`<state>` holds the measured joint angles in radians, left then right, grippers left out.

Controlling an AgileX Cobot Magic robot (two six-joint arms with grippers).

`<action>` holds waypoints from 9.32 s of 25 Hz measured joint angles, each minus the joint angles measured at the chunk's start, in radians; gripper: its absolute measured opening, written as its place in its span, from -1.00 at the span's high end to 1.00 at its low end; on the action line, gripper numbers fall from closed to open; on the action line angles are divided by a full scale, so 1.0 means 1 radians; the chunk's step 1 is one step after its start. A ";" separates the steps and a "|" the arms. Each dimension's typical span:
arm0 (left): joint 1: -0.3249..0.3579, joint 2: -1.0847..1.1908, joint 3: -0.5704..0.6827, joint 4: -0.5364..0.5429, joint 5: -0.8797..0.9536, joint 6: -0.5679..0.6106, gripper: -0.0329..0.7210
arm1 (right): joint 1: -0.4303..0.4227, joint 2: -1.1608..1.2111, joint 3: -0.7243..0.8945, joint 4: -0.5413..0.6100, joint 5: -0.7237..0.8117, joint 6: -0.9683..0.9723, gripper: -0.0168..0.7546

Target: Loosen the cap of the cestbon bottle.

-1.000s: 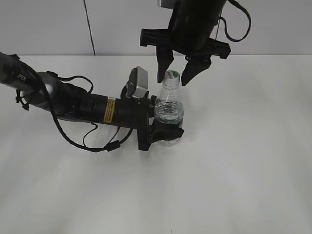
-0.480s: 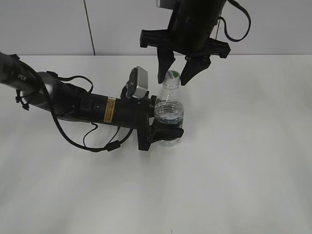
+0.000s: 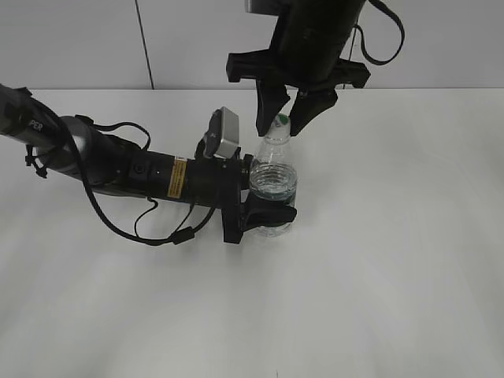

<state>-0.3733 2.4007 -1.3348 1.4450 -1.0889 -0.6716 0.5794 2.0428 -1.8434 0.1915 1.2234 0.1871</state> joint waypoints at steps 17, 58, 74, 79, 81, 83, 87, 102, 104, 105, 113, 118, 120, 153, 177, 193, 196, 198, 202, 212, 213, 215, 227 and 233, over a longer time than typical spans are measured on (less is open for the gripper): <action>0.000 -0.001 0.000 0.009 0.001 0.000 -0.18 | 0.000 0.000 -0.003 0.000 0.000 -0.817 0.17; 0.000 -0.002 -0.001 0.020 0.003 -0.007 -0.18 | 0.000 -0.037 -0.039 0.000 0.003 -1.284 0.20; 0.000 -0.002 -0.001 0.018 0.002 -0.007 -0.18 | -0.077 -0.075 -0.039 -0.070 0.001 -0.932 0.20; 0.000 -0.002 -0.001 0.018 0.002 -0.011 -0.18 | -0.241 -0.075 -0.039 0.037 0.001 -0.800 0.20; 0.000 -0.002 -0.001 0.018 0.002 -0.012 -0.18 | -0.292 -0.075 -0.039 0.046 0.001 -0.738 0.20; 0.000 -0.002 -0.001 0.018 0.002 -0.014 -0.18 | -0.344 -0.075 -0.033 0.049 -0.009 -0.678 0.20; 0.001 -0.002 -0.001 0.018 0.002 -0.014 -0.18 | -0.427 -0.067 -0.008 0.050 -0.055 -0.554 0.20; 0.001 -0.002 -0.001 0.013 0.001 -0.019 -0.18 | -0.529 0.169 0.061 -0.016 -0.202 -0.354 0.20; 0.001 -0.002 -0.001 0.013 0.001 -0.019 -0.18 | -0.529 0.205 0.061 -0.017 -0.224 -0.346 0.20; 0.001 -0.002 -0.001 0.013 0.001 -0.019 -0.18 | -0.529 0.221 0.061 -0.018 -0.231 -0.342 0.20; 0.001 -0.002 -0.001 0.013 0.001 -0.021 -0.18 | -0.529 0.294 0.061 -0.023 -0.284 -0.336 0.20; 0.001 -0.002 -0.001 0.012 0.001 -0.022 -0.18 | -0.529 0.302 0.061 -0.037 -0.302 -0.331 0.20; 0.001 -0.002 -0.001 0.012 0.001 -0.022 -0.18 | -0.529 0.302 0.061 -0.043 -0.305 -0.327 0.20; -0.001 -0.002 0.000 -0.101 0.059 -0.026 -0.18 | -0.529 0.264 -0.068 -0.050 -0.080 -0.300 -0.31; -0.003 -0.001 0.002 -0.248 0.176 -0.026 -0.31 | -0.529 0.256 -0.215 -0.051 -0.007 -0.299 -0.31; 0.003 -0.029 0.043 -0.241 0.159 -0.038 -0.50 | -0.529 0.256 -0.215 -0.056 -0.007 -0.298 -0.31; 0.008 -0.068 0.069 -0.241 0.155 -0.039 -0.50 | -0.529 0.256 -0.215 -0.057 -0.007 -0.298 -0.31; 0.010 -0.096 0.083 -0.241 0.154 -0.040 -0.50 | -0.529 0.256 -0.215 -0.057 -0.007 -0.298 -0.31; 0.010 -0.151 0.100 -0.241 0.145 -0.060 -0.50 | -0.529 0.256 -0.215 -0.061 -0.005 -0.297 -0.31; 0.011 -0.284 0.100 -0.202 0.255 -0.249 -0.50 | -0.529 0.225 -0.215 -0.069 -0.005 -0.289 -0.31; 0.011 -0.298 0.100 -0.193 0.286 -0.272 -0.50 | -0.529 0.213 -0.215 -0.070 -0.004 -0.288 -0.31; 0.011 -0.335 0.100 -0.173 0.341 -0.330 -0.50 | -0.529 0.187 -0.215 -0.071 -0.004 -0.287 -0.31; 0.074 -0.540 0.102 -0.007 0.563 -0.719 -0.50 | -0.504 -0.039 -0.159 -0.073 -0.004 -0.286 -0.31; 0.081 -0.561 0.103 0.002 0.564 -0.743 -0.50 | -0.499 -0.166 -0.024 -0.079 -0.004 -0.286 -0.31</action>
<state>-0.2923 1.8396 -1.2321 1.4471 -0.5245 -1.4142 0.0807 1.8773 -1.8674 0.1121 1.2198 -0.0988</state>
